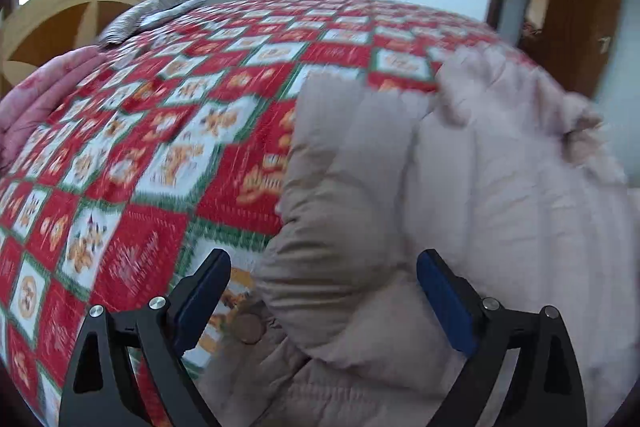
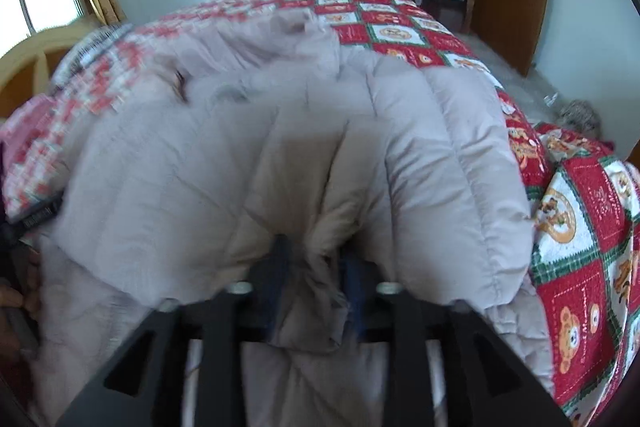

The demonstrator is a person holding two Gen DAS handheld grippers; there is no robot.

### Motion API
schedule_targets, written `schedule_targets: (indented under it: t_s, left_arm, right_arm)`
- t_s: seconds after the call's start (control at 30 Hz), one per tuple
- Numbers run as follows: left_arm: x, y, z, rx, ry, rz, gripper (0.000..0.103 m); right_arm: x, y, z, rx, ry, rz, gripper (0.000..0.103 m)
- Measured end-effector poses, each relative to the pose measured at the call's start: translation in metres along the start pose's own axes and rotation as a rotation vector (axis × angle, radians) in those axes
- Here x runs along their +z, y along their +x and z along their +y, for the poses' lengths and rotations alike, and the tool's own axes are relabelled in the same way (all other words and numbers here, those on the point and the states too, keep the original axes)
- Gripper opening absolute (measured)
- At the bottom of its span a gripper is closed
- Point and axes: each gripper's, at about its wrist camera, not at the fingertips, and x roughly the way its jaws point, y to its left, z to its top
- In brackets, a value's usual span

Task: Fold large clothes

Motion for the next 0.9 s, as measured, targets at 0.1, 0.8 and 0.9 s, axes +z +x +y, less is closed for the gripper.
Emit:
schedule_targets:
  t_s: [0.1, 0.8, 0.9]
  left_arm:
    - [0.031, -0.042, 0.006, -0.088, -0.036, -0.158, 0.095]
    - [0.105, 0.090, -0.086, -0.499, -0.046, 0.266, 0.052]
    - [0.113, 0.091, -0.091, -0.507, -0.048, 0.285, 0.030]
  right_arm:
    - [0.029, -0.021, -0.004, 0.018, 0.011, -0.114, 0.083]
    - [0.121, 0.116, 0.007, 0.131, -0.104, 0.208, 0.011]
    - [0.134, 0.114, 0.010, 0.169, -0.085, 0.188, 0.010]
